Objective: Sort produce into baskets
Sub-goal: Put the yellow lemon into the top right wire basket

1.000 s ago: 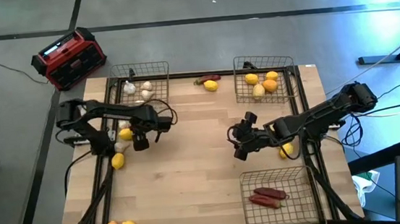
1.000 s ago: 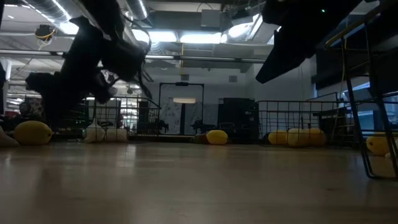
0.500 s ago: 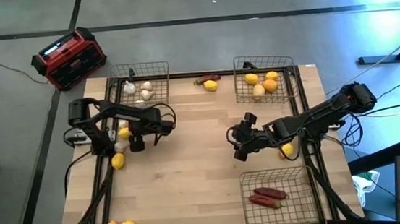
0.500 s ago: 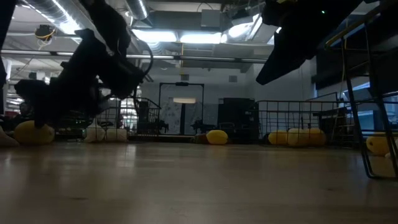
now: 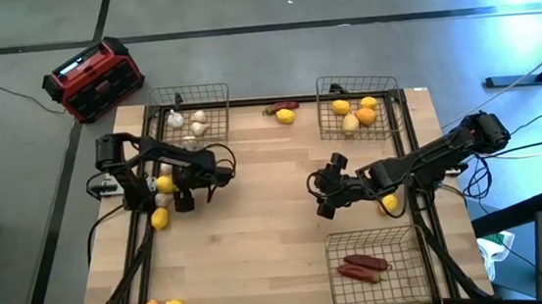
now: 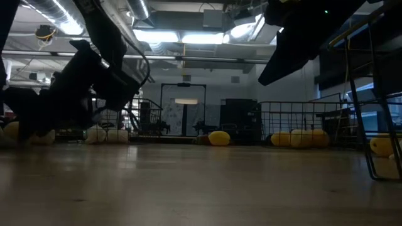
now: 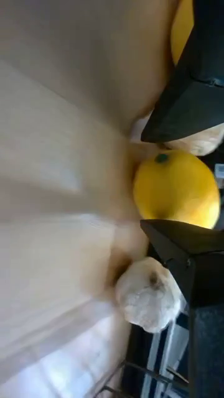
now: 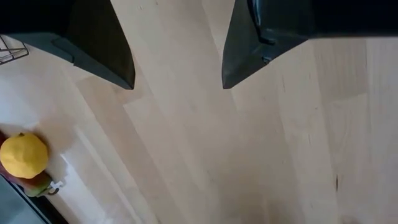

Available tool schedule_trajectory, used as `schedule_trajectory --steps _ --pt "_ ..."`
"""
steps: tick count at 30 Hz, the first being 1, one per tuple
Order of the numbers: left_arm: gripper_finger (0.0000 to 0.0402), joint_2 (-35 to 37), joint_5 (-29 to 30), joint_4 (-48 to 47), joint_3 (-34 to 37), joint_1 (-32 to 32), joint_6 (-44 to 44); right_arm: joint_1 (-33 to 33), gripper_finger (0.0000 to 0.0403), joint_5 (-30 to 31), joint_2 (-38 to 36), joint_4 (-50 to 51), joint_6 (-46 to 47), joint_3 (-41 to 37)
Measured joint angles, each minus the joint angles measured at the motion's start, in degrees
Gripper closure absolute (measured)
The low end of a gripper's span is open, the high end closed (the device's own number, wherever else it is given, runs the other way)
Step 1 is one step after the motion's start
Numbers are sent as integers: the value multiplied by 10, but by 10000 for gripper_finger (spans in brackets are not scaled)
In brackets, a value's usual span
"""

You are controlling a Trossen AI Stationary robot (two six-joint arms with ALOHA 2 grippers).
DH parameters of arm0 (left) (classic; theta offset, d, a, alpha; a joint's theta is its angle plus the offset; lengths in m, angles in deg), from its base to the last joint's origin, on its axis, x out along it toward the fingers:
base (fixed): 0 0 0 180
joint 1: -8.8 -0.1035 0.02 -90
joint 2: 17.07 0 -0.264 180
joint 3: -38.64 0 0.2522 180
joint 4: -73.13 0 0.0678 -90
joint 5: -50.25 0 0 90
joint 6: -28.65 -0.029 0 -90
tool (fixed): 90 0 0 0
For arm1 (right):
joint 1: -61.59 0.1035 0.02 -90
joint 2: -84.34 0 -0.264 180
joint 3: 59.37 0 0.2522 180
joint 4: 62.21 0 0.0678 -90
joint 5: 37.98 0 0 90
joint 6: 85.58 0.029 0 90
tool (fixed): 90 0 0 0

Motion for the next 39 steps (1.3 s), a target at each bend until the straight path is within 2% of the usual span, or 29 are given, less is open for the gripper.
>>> schedule_trajectory --steps 11,19,23,28,34,39 --pt "202 -68 -1 13 2 0 -5 0 162 -5 0 0 0 0" --pt "296 -70 -3 7 -2 1 -7 0 162 -5 0 0 0 0" --pt "343 -70 17 1 -14 3 -8 0 162 -5 0 0 0 0" --pt "386 -70 16 -2 -42 17 -11 0 162 -5 0 -1 0 0" --pt "399 -37 13 -25 -84 41 -10 0 162 -5 0 0 0 0" --pt "388 47 12 -47 -102 54 18 0 162 -5 0 0 0 0"
